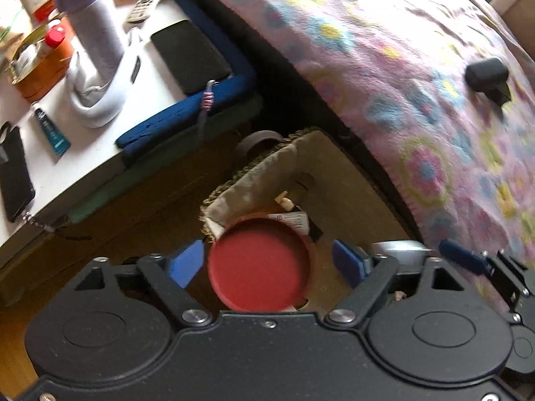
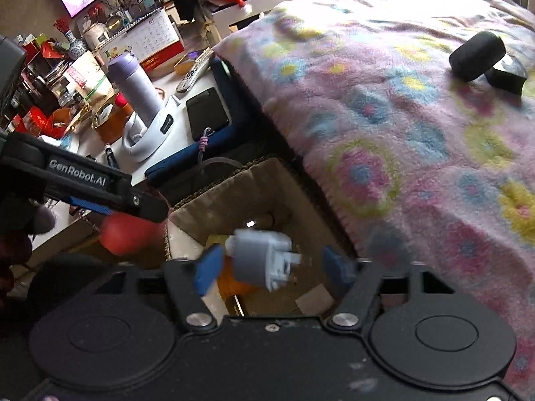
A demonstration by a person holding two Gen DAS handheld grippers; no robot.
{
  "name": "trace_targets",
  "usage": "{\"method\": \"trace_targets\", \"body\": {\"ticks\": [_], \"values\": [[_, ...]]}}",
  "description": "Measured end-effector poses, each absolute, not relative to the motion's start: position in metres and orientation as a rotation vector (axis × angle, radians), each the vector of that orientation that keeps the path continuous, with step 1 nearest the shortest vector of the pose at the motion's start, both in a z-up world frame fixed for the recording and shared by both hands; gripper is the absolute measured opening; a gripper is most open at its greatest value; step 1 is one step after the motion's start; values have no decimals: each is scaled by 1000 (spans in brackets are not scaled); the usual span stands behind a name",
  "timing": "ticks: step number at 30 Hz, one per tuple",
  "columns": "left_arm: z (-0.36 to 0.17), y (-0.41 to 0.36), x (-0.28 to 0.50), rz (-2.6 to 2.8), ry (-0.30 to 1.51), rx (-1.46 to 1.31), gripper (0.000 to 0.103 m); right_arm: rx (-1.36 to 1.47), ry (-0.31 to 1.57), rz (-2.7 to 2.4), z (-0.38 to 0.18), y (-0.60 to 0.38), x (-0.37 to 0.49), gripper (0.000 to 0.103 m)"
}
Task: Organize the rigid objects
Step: 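Open the left gripper to drop the red dish while the right gripper releases the adapter, then grasp the black square case on the bed with the right gripper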
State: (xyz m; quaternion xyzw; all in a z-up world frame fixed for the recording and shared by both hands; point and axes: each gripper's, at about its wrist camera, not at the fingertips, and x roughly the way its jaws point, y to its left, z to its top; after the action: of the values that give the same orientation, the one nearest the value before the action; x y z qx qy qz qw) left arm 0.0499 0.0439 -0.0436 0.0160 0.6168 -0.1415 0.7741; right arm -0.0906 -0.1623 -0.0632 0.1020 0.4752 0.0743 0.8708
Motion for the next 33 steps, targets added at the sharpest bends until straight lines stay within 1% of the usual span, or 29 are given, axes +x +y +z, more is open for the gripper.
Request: {"method": "trace_targets", "body": {"ticks": [2,14,20,26,28,33], "values": [[-41,41,49,-303,1322,49,88,220,989,157,-62,-166,-90,73],[-42,37,51,-241,1310,82,88,225,985,104,-67,-193,-92,76],[-43,33,51,-208,1306,125,88,223,955,64,-64,-209,-91,77],[-43,29,52,-200,1306,146,88,216,881,-22,-54,-240,-82,79],[-42,25,51,-199,1299,162,88,204,834,-69,-50,-255,-77,83],[-40,14,48,-206,1275,213,88,165,723,-226,-44,-305,-53,83]]}}
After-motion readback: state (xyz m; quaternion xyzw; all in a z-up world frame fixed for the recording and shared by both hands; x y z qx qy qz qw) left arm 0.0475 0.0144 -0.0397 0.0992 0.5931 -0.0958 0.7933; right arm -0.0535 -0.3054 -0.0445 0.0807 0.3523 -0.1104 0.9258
